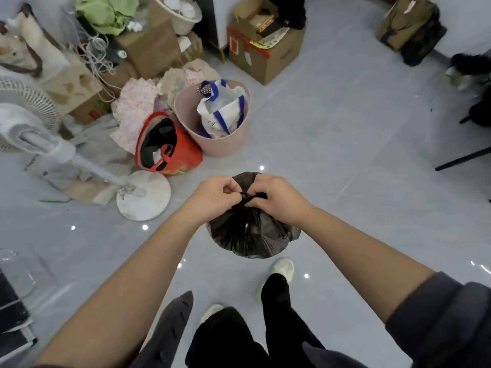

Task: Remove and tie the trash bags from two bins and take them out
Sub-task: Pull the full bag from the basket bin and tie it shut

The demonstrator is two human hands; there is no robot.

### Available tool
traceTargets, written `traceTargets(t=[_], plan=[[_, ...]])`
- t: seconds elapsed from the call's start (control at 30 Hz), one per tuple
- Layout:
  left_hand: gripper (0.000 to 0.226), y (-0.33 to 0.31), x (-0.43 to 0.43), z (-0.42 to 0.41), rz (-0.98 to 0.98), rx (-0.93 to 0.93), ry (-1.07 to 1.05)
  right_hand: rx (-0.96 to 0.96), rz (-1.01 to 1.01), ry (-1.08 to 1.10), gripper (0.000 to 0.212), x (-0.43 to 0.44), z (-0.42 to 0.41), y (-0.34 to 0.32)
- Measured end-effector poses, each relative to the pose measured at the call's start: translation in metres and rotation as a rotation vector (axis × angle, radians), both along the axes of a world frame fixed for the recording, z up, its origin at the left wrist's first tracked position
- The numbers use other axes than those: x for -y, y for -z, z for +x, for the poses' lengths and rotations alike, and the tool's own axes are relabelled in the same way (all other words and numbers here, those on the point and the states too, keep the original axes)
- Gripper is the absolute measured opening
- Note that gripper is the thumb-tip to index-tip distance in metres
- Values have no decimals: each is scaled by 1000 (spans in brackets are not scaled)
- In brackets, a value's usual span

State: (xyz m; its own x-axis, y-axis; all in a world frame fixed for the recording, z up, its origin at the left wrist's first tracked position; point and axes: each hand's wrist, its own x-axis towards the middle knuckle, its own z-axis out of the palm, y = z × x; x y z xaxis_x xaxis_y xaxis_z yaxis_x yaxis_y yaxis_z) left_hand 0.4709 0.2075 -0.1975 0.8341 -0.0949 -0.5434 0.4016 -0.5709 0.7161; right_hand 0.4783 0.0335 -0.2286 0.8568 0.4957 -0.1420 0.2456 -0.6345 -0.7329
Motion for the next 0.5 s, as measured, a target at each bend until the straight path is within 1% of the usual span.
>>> traceTargets(t=[0.1, 0.23, 0.4, 0.5], plan=[[9, -3, 54, 47, -66, -116, -11, -8, -16, -10, 14, 54, 50, -5], [12, -4, 121, 112, -210, -257, -65, 21, -40, 21, 14, 118, 115, -14], [9, -4, 197, 208, -195, -234, -12, 42, -54, 66, 11, 192, 205, -10], [10, 1, 242, 275, -169, -176, -32, 39, -57, 99, 12, 235, 269, -5]])
